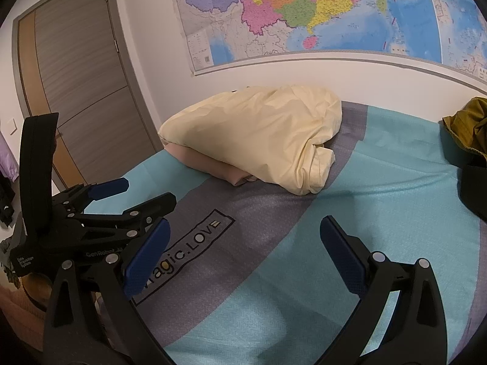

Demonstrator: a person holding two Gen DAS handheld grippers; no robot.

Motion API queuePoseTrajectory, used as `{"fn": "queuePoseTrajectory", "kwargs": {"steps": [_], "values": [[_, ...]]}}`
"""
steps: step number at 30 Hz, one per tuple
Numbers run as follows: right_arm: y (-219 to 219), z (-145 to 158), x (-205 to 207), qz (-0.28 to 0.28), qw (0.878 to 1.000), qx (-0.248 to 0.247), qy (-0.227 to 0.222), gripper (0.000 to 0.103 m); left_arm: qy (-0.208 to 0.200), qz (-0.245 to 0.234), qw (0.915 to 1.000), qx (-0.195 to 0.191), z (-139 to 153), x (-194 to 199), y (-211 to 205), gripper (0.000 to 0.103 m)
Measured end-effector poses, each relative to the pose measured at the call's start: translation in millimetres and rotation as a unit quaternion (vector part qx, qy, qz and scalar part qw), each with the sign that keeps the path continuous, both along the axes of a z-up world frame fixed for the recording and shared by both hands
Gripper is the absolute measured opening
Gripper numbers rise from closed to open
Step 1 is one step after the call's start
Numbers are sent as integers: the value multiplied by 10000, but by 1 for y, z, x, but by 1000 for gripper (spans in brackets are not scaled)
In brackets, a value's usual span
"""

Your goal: Fold large clothes

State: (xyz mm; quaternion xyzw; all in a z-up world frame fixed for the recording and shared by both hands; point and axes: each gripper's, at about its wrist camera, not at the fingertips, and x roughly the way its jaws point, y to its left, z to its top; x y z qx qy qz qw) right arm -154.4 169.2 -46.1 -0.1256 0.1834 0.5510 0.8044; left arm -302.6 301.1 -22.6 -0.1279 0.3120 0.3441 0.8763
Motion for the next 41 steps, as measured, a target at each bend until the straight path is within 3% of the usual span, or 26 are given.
{"fn": "queuePoseTrajectory", "kwargs": {"steps": [30, 34, 39, 41], "values": [[-2, 0, 3, -24, 10000, 24, 52, 97, 6, -37, 10000, -2, -1, 3, 1, 96], [-9, 2, 8, -80, 9999, 86, 67, 97, -45, -155, 9998, 114, 1, 8, -6, 96], [-33, 5, 18, -416, 9989, 216, 96, 97, -94, -501, 9986, -147, -1, 26, -15, 96], [-46, 7, 25, -639, 9975, 283, 115, 97, -93, -854, 9961, -208, -2, 40, -25, 96]]}}
